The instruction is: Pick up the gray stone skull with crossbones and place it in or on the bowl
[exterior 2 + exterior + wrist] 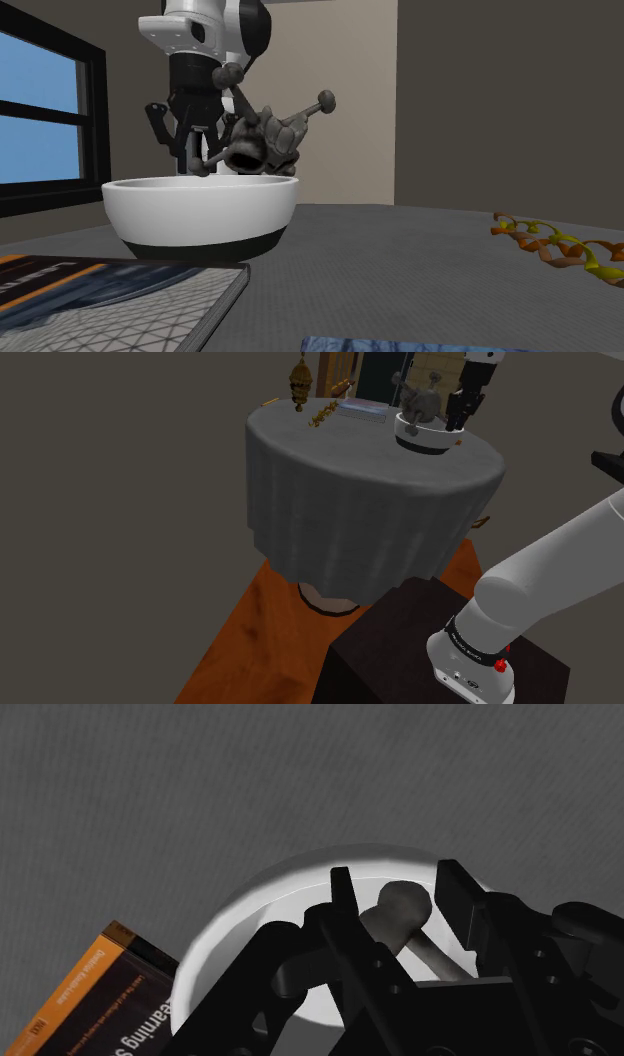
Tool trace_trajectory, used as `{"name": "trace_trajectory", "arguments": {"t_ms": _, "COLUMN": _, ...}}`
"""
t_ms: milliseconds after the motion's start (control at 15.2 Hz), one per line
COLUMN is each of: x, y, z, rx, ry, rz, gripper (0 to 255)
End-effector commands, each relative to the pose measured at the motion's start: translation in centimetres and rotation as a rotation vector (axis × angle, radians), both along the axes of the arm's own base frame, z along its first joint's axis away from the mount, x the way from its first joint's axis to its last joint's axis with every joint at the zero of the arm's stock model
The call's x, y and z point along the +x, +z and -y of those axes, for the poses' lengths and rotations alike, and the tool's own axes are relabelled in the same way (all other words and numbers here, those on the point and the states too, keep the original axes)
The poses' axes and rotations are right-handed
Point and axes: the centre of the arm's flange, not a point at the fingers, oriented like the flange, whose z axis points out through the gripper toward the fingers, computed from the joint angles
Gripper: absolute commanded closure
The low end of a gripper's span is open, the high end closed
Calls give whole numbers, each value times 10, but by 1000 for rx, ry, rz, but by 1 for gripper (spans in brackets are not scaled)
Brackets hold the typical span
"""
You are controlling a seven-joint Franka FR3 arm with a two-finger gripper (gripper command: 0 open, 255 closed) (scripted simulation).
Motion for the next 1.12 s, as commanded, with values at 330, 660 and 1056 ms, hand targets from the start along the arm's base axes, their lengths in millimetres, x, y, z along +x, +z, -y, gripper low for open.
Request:
{"name": "trace_trajectory", "arguments": {"t_ms": 330, "x": 1, "y": -4, "z": 0, "rx": 4, "ry": 0, "rz": -8, "gripper": 0}}
{"name": "trace_trajectory", "arguments": {"t_ms": 660, "x": 2, "y": 9, "z": 1, "rx": 4, "ry": 0, "rz": -8, "gripper": 0}}
{"name": "trace_trajectory", "arguments": {"t_ms": 1056, "x": 3, "y": 46, "z": 1, "rx": 4, "ry": 0, "rz": -8, "gripper": 0}}
